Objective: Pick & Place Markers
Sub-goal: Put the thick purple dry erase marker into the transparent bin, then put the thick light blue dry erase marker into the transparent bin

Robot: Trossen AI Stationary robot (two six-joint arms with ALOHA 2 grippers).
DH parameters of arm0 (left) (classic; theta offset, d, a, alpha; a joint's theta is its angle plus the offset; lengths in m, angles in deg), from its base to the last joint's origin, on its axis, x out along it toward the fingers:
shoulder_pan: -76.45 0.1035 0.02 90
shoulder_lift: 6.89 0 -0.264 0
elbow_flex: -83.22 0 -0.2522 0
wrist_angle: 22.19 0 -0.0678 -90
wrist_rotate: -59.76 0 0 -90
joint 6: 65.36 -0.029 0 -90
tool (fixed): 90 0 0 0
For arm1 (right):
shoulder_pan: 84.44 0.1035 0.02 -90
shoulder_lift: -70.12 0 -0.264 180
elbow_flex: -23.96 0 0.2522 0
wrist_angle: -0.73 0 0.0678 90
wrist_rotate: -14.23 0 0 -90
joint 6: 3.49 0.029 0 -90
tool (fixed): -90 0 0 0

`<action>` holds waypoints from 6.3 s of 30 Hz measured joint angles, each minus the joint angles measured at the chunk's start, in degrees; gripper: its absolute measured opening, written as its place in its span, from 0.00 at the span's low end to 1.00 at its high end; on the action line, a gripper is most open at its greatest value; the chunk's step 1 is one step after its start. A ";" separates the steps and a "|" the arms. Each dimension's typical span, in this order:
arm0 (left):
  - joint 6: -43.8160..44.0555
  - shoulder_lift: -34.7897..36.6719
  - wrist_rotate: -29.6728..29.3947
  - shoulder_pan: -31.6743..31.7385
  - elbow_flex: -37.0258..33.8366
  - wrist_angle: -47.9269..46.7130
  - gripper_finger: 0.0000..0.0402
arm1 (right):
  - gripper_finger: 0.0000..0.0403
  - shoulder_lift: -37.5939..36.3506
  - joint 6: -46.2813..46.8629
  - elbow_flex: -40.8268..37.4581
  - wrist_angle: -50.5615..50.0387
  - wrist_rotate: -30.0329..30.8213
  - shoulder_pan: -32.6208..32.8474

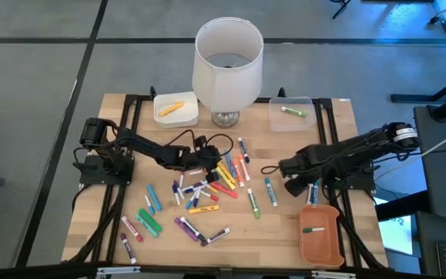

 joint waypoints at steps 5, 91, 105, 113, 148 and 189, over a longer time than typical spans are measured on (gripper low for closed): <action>0.00 0.00 0.00 0.06 0.00 0.21 0.24 | 0.34 5.44 -10.56 0.00 -1.06 -4.78 0.00; -2.01 0.00 -1.96 -0.05 0.04 -0.55 0.24 | 0.14 11.63 -51.64 29.83 -24.58 56.20 -9.65; -2.54 0.00 -1.53 0.58 0.04 -0.55 0.24 | 0.14 8.70 -66.90 28.09 2.41 42.58 -38.11; -3.02 0.00 -1.45 0.68 0.04 -0.55 0.24 | 0.15 8.70 -69.75 28.09 7.76 37.82 -47.78; -0.50 0.00 -0.94 -0.57 0.04 -1.01 0.24 | 0.38 6.25 -30.42 27.95 -26.68 24.89 -28.92; -3.04 0.02 -1.40 0.80 0.04 0.79 0.23 | 0.54 6.30 -45.07 2.00 -8.74 4.05 24.68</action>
